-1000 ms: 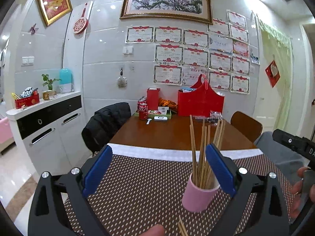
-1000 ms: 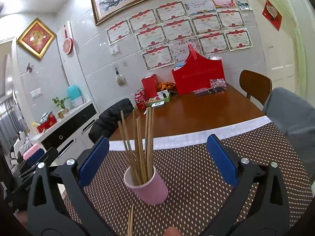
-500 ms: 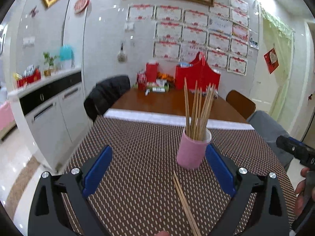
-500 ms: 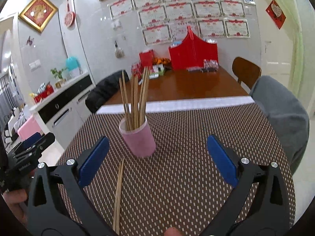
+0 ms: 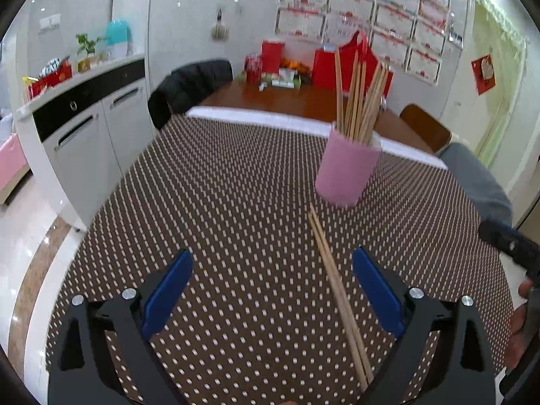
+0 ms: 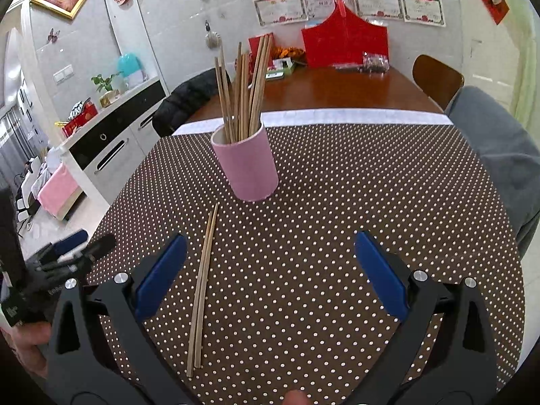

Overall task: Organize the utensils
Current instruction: 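Move both open grippers back down to the last chopsticks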

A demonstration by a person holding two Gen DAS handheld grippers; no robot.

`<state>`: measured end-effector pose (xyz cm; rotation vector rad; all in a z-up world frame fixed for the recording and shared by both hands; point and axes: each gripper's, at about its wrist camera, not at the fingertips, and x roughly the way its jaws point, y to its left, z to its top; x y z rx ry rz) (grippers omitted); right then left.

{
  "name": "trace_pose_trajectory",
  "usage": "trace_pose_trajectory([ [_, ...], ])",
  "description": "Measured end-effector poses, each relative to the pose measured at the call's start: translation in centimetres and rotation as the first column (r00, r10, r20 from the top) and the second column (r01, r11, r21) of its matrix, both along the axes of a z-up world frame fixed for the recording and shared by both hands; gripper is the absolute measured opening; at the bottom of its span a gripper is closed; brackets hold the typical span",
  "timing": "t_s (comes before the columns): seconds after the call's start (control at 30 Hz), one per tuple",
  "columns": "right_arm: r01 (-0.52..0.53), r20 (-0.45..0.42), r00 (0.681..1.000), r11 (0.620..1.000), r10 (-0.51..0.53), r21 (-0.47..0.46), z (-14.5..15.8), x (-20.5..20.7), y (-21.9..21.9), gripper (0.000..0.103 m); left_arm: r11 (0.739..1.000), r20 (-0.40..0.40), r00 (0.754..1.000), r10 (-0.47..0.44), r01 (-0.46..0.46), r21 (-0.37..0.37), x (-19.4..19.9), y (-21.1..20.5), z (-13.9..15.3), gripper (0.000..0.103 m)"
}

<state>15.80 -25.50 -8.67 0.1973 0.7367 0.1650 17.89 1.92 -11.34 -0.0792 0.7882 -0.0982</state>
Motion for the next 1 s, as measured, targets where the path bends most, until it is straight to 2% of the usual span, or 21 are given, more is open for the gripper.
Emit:
trace_pose_trajectory([
  [0.1, 0.004, -0.020, 1.000, 1.000, -0.004, 0.011, -0.6, 0.4, -0.2, 0.097, 0.999, -0.058, 0.998, -0.026, 0.028, 0.031, 0.2, -1.2, -1.8, 0.094],
  [0.23, -0.002, -0.044, 0.999, 1.000, 0.003, 0.020, -1.5, 0.9, -0.3, 0.097, 0.996, -0.140, 0.990, -0.016, 0.027, 0.082, 1.3, -2.3, -4.1, 0.094],
  [0.53, 0.007, -0.093, 0.996, 0.999, -0.004, 0.041, -3.3, 2.3, -1.6, 0.097, 0.994, -0.239, 0.971, -0.032, 0.056, 0.098, 3.0, -4.4, -7.3, 0.094],
  [0.77, 0.003, -0.127, 0.992, 0.998, 0.005, 0.065, -4.7, 3.5, -2.4, 0.097, 0.993, -0.294, 0.956, -0.013, 0.047, 0.106, 4.4, -5.3, -9.3, 0.094],
  [1.0, 0.002, -0.153, 0.988, 0.997, 0.010, 0.082, -6.0, 4.2, -2.9, 0.097, 0.994, -0.286, 0.958, -0.003, 0.035, 0.106, 5.6, -5.8, -9.7, 0.094],
])
